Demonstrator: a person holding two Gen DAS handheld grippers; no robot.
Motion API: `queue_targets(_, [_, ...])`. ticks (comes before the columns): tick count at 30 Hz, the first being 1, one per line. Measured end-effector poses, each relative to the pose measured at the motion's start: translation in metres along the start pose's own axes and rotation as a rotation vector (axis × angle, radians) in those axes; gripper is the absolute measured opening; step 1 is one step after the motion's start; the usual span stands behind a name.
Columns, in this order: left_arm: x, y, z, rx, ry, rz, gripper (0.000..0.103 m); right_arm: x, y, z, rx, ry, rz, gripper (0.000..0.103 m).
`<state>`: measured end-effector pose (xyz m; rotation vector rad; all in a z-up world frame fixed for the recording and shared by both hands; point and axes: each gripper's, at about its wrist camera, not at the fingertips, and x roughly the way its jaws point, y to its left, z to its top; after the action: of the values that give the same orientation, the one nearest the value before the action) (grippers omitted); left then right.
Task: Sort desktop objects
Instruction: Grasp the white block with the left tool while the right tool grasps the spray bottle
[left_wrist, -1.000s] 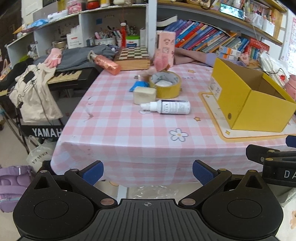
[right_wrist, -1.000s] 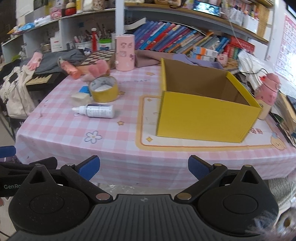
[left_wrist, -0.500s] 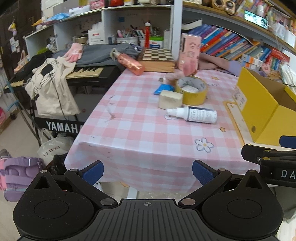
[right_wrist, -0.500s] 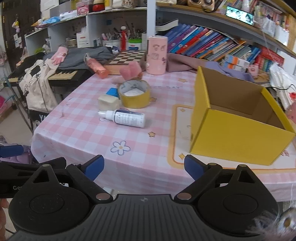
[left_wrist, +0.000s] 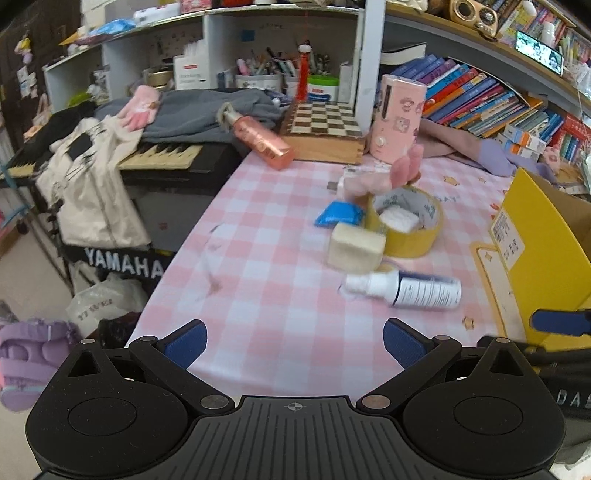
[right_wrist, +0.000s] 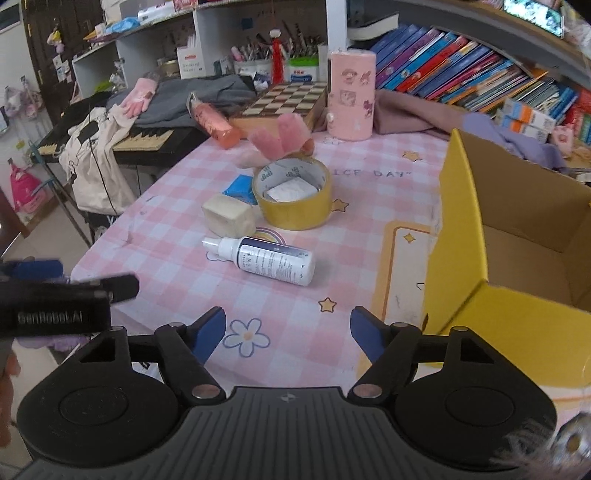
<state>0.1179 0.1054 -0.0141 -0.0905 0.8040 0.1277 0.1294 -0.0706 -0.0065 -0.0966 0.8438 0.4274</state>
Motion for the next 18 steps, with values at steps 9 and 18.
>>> queue_targets(9, [0.032,-0.025,0.036,0.112,0.003,-0.013,0.101,0.032,-0.023,0.016,-0.077,0.027,0.017,0.061])
queue_targets(18, [0.064,-0.045,0.062,0.185,0.009,-0.072,0.098,0.052,-0.030,0.027,-0.119,0.054,0.066,0.057])
